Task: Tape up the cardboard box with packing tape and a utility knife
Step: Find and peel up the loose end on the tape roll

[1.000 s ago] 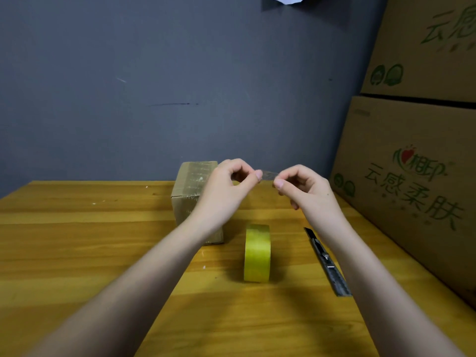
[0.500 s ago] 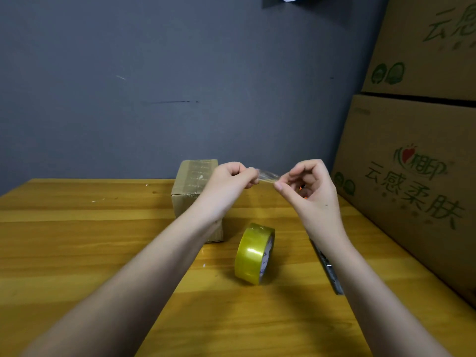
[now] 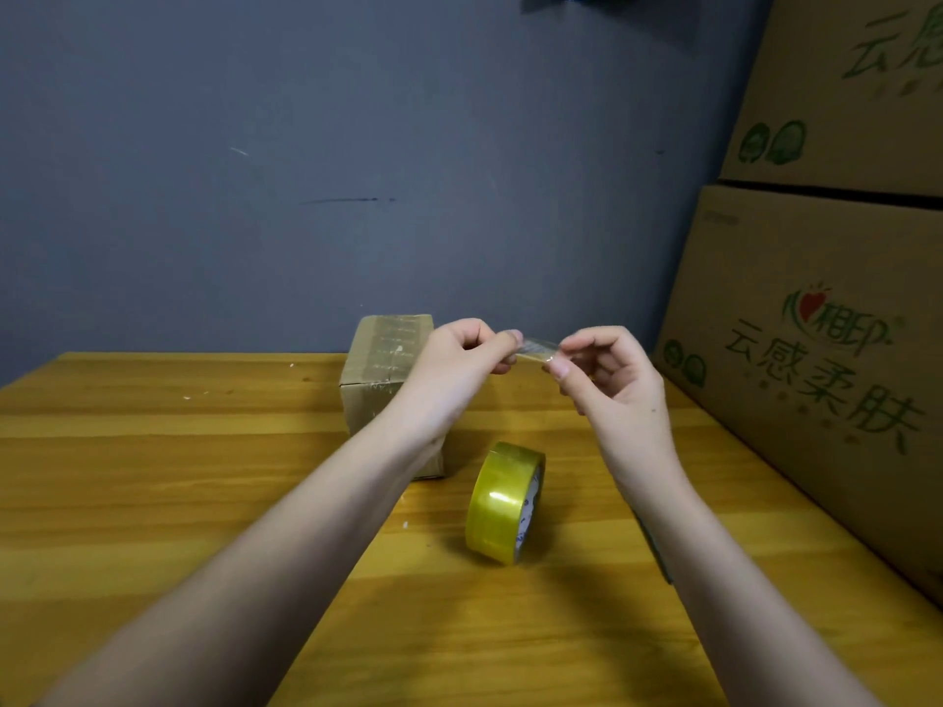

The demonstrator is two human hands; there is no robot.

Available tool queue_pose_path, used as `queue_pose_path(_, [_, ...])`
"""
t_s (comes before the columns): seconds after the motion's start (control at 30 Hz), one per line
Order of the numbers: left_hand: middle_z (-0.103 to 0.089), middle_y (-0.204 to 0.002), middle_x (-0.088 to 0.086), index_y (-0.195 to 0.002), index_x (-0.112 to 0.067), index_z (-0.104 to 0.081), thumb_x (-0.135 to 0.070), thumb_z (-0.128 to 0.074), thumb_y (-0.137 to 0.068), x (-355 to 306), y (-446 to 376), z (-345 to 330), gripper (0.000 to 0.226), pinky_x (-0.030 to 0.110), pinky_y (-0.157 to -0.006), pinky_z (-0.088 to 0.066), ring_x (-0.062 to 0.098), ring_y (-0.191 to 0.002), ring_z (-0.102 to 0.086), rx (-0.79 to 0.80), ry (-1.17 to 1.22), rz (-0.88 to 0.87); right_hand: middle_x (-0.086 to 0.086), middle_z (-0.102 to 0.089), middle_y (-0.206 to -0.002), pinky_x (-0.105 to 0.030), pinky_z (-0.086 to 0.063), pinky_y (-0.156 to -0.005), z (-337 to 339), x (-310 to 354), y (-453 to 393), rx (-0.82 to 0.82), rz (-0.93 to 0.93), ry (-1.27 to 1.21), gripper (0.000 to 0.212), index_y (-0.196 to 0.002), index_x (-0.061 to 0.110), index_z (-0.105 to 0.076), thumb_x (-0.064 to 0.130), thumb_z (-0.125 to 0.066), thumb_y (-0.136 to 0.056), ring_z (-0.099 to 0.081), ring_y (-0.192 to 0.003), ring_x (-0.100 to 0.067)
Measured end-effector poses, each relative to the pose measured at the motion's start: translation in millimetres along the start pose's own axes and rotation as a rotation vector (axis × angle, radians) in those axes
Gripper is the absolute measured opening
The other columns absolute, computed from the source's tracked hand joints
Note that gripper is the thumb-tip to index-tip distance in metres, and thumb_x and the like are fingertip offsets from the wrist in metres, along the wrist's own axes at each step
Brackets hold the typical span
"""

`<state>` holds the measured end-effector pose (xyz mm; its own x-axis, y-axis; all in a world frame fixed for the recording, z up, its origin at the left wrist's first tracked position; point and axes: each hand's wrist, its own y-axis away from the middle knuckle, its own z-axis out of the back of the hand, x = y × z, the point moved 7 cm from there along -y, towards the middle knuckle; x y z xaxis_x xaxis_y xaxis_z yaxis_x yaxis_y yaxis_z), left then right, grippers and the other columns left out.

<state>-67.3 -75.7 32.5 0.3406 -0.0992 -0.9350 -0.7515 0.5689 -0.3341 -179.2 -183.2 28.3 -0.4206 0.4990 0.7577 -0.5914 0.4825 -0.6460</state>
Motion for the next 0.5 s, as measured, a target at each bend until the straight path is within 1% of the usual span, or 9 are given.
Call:
queue_pose_path(0.1, [-0.062, -0.070, -0.003, -0.077, -0.008, -0.061, -0.027, -0.060, -0.088, 0, 1, 0, 0.022, 0.005, -0.060, -0.043, -0.008, -0.061, -0.055, 0.000, -0.010, -0.018, 0.006, -0.065, -0.086, -0.028, -0.054, -0.074, 2, -1, 4, -0.083, -0.013, -0.037, 0.017, -0.095, 0.013, -0.062, 0.008, -0.070, -0.082, -0.063, -0.082, -0.009])
queue_pose_path(0.17, [-0.061, -0.069, -0.003, -0.076, -0.007, -0.060, -0.026, -0.060, -0.088, -2, 1, -1, 0.022, 0.003, -0.059, -0.041, -0.008, -0.059, -0.054, 0.003, -0.002, -0.035, 0.006, -0.066, -0.085, -0.033, -0.054, -0.075, 3, -3, 7, -0.136, -0.021, -0.052, 0.019, -0.096, 0.007, -0.062, 0.009, -0.072, -0.080, -0.064, -0.082, -0.008])
queue_pose_path(0.27, [-0.061, -0.070, -0.002, -0.071, -0.010, -0.059, -0.025, -0.061, -0.088, -4, 2, 0, 0.023, 0.002, -0.058, -0.040, -0.007, -0.060, -0.054, 0.005, 0.000, -0.059, -0.001, -0.067, -0.089, -0.034, -0.054, -0.074, 4, -4, 9, -0.176, -0.014, -0.033, 0.020, -0.096, 0.007, -0.062, 0.011, -0.073, -0.080, -0.065, -0.084, -0.011])
queue_pose_path(0.33, [-0.061, -0.070, -0.002, -0.070, -0.011, -0.059, -0.025, -0.061, -0.088, -5, 3, 1, 0.023, 0.002, -0.058, -0.040, -0.006, -0.062, -0.054, 0.008, 0.002, -0.081, -0.003, -0.067, -0.091, -0.031, -0.054, -0.073, 4, -3, 10, -0.185, 0.000, -0.004, 0.019, -0.096, 0.009, -0.062, 0.012, -0.073, -0.081, -0.065, -0.085, -0.012])
queue_pose_path(0.43, [-0.060, -0.071, 0.000, -0.067, -0.013, -0.059, -0.024, -0.061, -0.088, -7, 3, 0, 0.023, 0.004, -0.059, -0.040, -0.001, -0.064, -0.053, 0.015, 0.002, -0.110, 0.003, -0.065, -0.091, -0.017, -0.051, -0.071, 3, 0, 11, -0.191, 0.026, 0.055, 0.019, -0.097, 0.010, -0.061, 0.011, -0.071, -0.082, -0.062, -0.085, -0.005])
queue_pose_path(0.5, [-0.061, -0.071, 0.002, -0.065, -0.015, -0.058, -0.024, -0.062, -0.088, -7, 3, -1, 0.024, 0.006, -0.060, -0.040, 0.002, -0.067, -0.054, 0.014, 0.004, -0.114, 0.007, -0.064, -0.091, -0.014, -0.049, -0.070, 3, 1, 13, -0.204, 0.036, 0.083, 0.019, -0.099, 0.013, -0.059, 0.012, -0.070, -0.083, -0.062, -0.085, -0.003])
